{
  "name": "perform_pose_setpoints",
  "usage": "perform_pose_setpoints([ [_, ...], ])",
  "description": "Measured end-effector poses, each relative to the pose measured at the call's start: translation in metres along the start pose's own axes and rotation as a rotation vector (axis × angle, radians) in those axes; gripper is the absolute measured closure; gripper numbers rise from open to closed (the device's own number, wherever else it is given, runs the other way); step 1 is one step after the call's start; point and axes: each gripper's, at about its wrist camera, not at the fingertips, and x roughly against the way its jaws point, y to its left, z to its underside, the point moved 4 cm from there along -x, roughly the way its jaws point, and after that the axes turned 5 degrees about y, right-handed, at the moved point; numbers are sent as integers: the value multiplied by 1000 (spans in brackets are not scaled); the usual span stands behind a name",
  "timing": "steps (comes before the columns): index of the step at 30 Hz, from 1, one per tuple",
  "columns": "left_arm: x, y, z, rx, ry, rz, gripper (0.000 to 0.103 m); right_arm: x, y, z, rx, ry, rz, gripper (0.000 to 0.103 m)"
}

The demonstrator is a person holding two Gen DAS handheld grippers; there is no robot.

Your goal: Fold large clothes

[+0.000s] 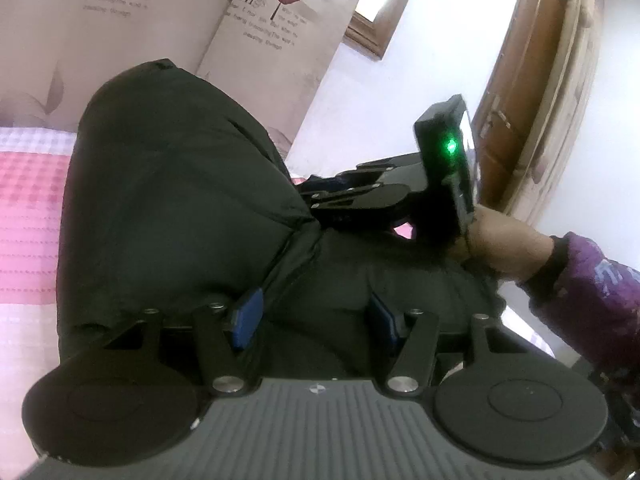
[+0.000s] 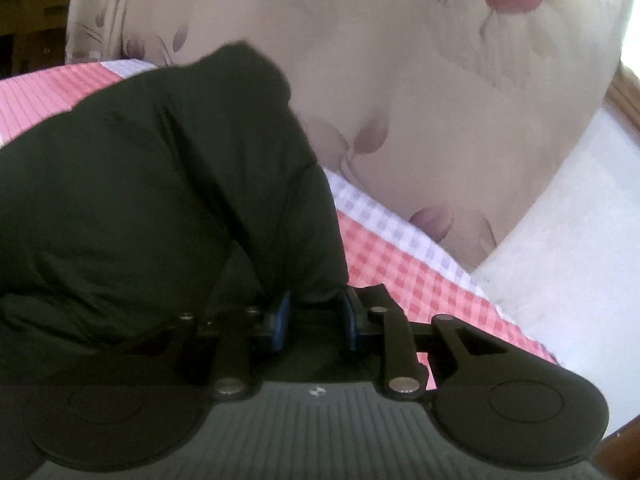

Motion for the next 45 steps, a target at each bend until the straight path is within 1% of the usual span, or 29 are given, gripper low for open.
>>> perform_pose_setpoints([
  [4,-2,3,1,3,-1,5,47,-12,5,7,-10,12,6,78],
  [8,-3,4,1,-2,1,5,47,-22,1,9,-46,21,-6,79],
  [15,-4,6,3,-14,8,2,48,-32,1,11,-66,17,-9,79],
  [40,-8,7,2,-62,12,0,49,-33,-3,21,-130,-53,-16,79],
  [45,-10,7,0,-76,25,-1,49,-30,-4,21,-137,-68,-20,78],
])
